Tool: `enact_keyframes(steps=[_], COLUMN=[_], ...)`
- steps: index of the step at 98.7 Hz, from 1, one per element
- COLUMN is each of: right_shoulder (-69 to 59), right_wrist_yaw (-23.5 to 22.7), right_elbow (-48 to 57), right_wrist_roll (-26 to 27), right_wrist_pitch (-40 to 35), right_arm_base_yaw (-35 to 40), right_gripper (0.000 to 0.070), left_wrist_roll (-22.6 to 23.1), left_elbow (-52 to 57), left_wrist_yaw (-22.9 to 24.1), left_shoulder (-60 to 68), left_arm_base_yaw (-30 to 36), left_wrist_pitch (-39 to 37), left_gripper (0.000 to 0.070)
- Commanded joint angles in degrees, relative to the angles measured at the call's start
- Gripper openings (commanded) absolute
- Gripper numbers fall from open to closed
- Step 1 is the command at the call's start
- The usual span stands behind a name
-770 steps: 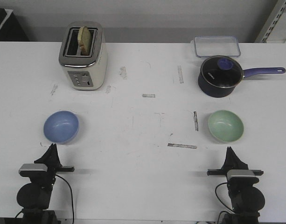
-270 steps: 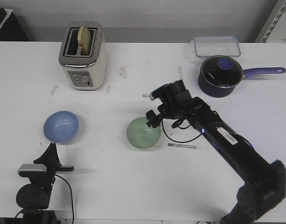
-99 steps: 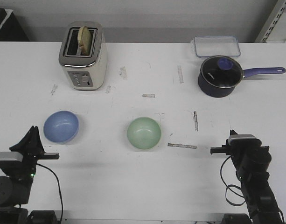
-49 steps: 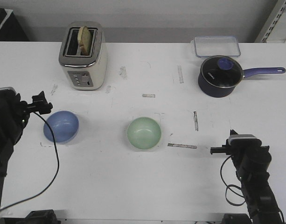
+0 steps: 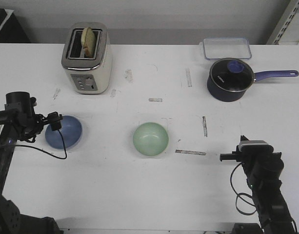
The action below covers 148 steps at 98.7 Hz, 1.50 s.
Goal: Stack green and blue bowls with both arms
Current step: 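Reach the left gripper forward and grasp the rim of the light blue bowl, then lift the blue bowl with the left gripper and lower it into the green bowl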
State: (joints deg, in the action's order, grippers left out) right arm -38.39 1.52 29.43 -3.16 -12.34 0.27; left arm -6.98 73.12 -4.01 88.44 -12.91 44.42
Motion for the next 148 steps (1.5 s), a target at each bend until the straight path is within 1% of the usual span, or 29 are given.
enact_keyframes(steps=[1,12,18,23,31,36,39,43,59,72,89,101,110,117,132,148], right_shoulder=[-0.28,-0.28,-0.28,-0.28,-0.28,-0.28,-0.28,-0.28,-0.28,-0.28,-0.28,-0.28,-0.28,-0.28,-0.28,-0.28], right_wrist_yaw=[-0.09,-0.09,-0.09,-0.09,-0.09,-0.09,-0.09,-0.09,-0.09,-0.07,-0.09,-0.09,-0.09,-0.09,-0.09,-0.09], right_elbow=[0.66,0.66,0.66,0.66,0.66,0.66,0.66,0.66,0.66,0.66,0.66,0.66,0.66,0.66,0.66,0.66], right_wrist_roll=[0.22,0.22,0.20,0.22,0.20,0.20,0.22,0.22,0.17,0.20,0.20,0.22,0.22,0.35,0.39,0.39], right_wrist_pitch=[0.74,0.76,0.74,0.74,0.74,0.74,0.76,0.74,0.74,0.79,0.76,0.76,0.76,0.76,0.74,0.70], right_arm_base_yaw=[0.04,0.04,0.04,0.04,0.04,0.04,0.04,0.04,0.04,0.04,0.04,0.04,0.04,0.04,0.04,0.04], right_gripper=[0.0000,0.0000,0.0000,0.0000,0.0000,0.0000,0.0000,0.0000,0.0000,0.0000,0.0000,0.0000,0.0000,0.0000,0.0000,0.0000], left_wrist_roll=[-0.15,-0.17,-0.17,-0.17,-0.15,-0.15,-0.15,-0.15,0.55,0.50,0.42,-0.50,-1.68,-1.68,-1.66,-1.07], left_elbow=[0.74,0.74,0.74,0.74,0.74,0.74,0.74,0.74,1.40,4.68,14.19,22.43,27.23,29.64,30.60,30.60], left_wrist_yaw=[-0.13,-0.13,-0.13,-0.11,-0.11,-0.11,-0.11,-0.11,-0.42,-0.57,-0.57,-1.18,-3.41,-5.16,-5.29,-5.29], left_shoulder=[2.67,5.53,6.23,6.32,6.29,6.29,6.29,6.29,6.25,6.10,5.53,5.05,4.50,4.07,4.04,6.71], left_arm_base_yaw=[-0.26,-0.26,-0.26,-0.26,-0.26,-0.26,-0.26,-0.26,-0.24,-0.07,1.51,4.74,8.68,12.85,23.78,34.84], left_wrist_pitch=[0.66,0.50,0.61,0.70,0.70,0.79,0.90,0.90,0.15,0.81,6.08,11.23,13.14,13.38,12.28,11.02], left_gripper=[0.0489,0.0480,0.0456,0.0378,0.0190,0.0087,0.0041,0.0000,0.0000,0.0000,0.0000,0.0000,0.0000,0.0000,0.0000,0.0000])
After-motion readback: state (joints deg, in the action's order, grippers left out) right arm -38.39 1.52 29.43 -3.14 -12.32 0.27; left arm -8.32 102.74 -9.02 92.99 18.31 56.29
